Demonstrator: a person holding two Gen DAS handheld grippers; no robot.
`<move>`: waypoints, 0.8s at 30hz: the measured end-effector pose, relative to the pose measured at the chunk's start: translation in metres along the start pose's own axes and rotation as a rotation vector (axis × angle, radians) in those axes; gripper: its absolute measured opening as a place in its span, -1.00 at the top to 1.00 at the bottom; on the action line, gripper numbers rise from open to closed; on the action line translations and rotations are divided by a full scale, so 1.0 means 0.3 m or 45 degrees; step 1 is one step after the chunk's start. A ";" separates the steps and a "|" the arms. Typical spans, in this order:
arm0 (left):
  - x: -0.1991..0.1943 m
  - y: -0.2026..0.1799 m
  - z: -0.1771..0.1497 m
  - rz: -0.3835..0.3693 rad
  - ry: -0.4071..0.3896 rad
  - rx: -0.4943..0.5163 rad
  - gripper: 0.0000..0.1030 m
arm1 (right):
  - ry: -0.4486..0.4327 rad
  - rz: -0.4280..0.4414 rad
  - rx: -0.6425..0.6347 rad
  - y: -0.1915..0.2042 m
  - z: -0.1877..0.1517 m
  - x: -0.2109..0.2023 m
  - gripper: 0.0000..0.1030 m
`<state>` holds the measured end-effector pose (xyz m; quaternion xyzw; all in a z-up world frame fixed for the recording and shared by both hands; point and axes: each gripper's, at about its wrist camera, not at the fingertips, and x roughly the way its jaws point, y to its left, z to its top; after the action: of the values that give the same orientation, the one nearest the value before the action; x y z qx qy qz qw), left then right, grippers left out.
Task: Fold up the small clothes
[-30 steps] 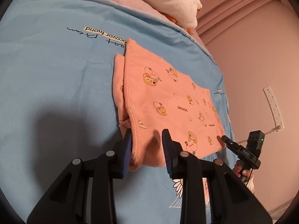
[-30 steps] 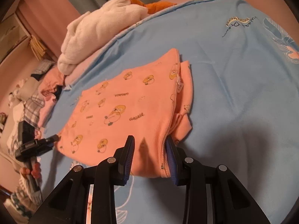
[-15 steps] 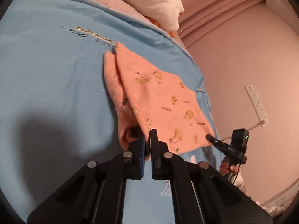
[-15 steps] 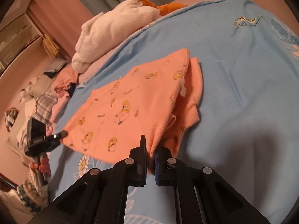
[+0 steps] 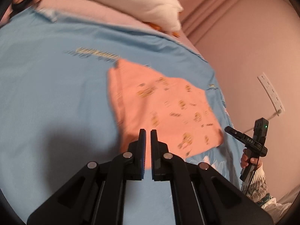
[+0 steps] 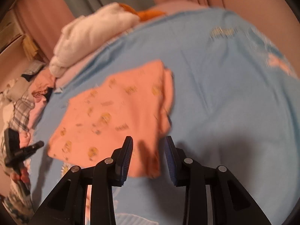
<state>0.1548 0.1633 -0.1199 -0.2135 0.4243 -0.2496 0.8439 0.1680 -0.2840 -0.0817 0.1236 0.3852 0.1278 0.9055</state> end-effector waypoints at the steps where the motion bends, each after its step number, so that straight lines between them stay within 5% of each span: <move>1: 0.041 -0.030 0.025 -0.016 0.017 0.020 0.96 | -0.001 0.009 -0.023 0.009 0.012 0.014 0.34; 7: 0.270 -0.105 0.096 -0.007 0.105 0.057 0.96 | 0.056 0.042 -0.202 0.164 0.115 0.223 0.40; 11: 0.399 -0.056 0.112 0.194 0.160 0.070 0.97 | 0.155 -0.020 -0.178 0.166 0.163 0.380 0.40; 13: 0.405 -0.006 0.112 0.161 0.160 0.025 0.94 | 0.177 -0.126 -0.159 0.135 0.176 0.424 0.49; 14: 0.392 0.016 0.116 0.148 0.147 0.006 0.94 | 0.160 -0.125 -0.105 0.094 0.187 0.426 0.76; 16: 0.363 0.044 0.124 0.132 0.134 -0.010 0.94 | 0.125 -0.111 -0.017 0.032 0.205 0.403 0.78; 19: 0.299 0.071 0.127 0.140 0.107 -0.028 0.98 | 0.056 -0.237 0.078 -0.063 0.227 0.339 0.78; 20: 0.272 0.084 0.124 0.133 0.099 -0.046 0.90 | 0.047 -0.260 0.093 -0.075 0.227 0.317 0.77; 23: 0.184 0.122 0.099 0.144 0.055 -0.105 -0.02 | 0.004 -0.252 0.050 -0.052 0.205 0.230 0.51; 24: 0.150 0.135 0.082 0.149 0.034 -0.139 -0.15 | -0.011 -0.240 0.018 -0.029 0.191 0.199 0.43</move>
<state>0.2078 0.1718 -0.1570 -0.2308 0.4601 -0.1790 0.8385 0.2509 -0.2798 -0.0858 0.0939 0.3921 0.0387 0.9143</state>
